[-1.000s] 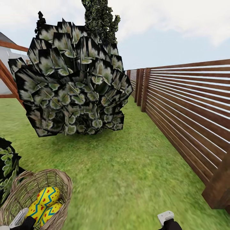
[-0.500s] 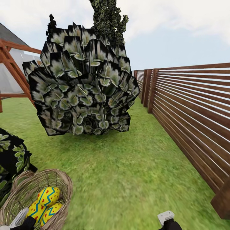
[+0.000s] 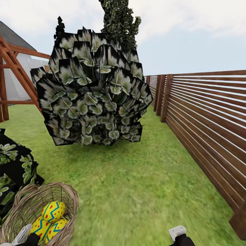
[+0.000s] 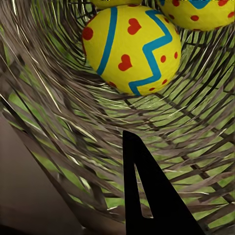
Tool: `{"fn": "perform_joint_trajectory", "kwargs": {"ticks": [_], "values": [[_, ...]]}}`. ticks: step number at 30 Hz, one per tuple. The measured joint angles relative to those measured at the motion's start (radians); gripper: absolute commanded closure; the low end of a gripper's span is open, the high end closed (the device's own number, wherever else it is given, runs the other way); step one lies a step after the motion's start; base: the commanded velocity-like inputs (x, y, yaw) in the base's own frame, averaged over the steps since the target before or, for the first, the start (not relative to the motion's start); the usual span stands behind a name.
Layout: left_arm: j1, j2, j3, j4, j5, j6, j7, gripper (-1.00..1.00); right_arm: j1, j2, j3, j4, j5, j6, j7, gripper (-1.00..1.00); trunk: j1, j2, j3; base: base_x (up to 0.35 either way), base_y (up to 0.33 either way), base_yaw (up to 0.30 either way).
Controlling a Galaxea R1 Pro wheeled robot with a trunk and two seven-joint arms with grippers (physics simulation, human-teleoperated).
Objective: Take the three Easter eggs out of the wicker basket on the lawn in the garden, then place them on the lawn next to a single tree (choose any tree) so that all three eggs are next to the same tree and none are left in the basket.
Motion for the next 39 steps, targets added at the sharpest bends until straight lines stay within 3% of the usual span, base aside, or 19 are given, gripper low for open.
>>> {"fn": "perform_joint_trajectory", "kwargs": {"ticks": [39], "values": [[0.0,-0.001,0.001,0.0,-0.005,0.0,-0.001,1.0,0.0,0.0,0.003,-0.001,0.006,-0.002,0.0,-1.0,-0.15,0.273,0.122,0.0,0.0,0.258]]}}
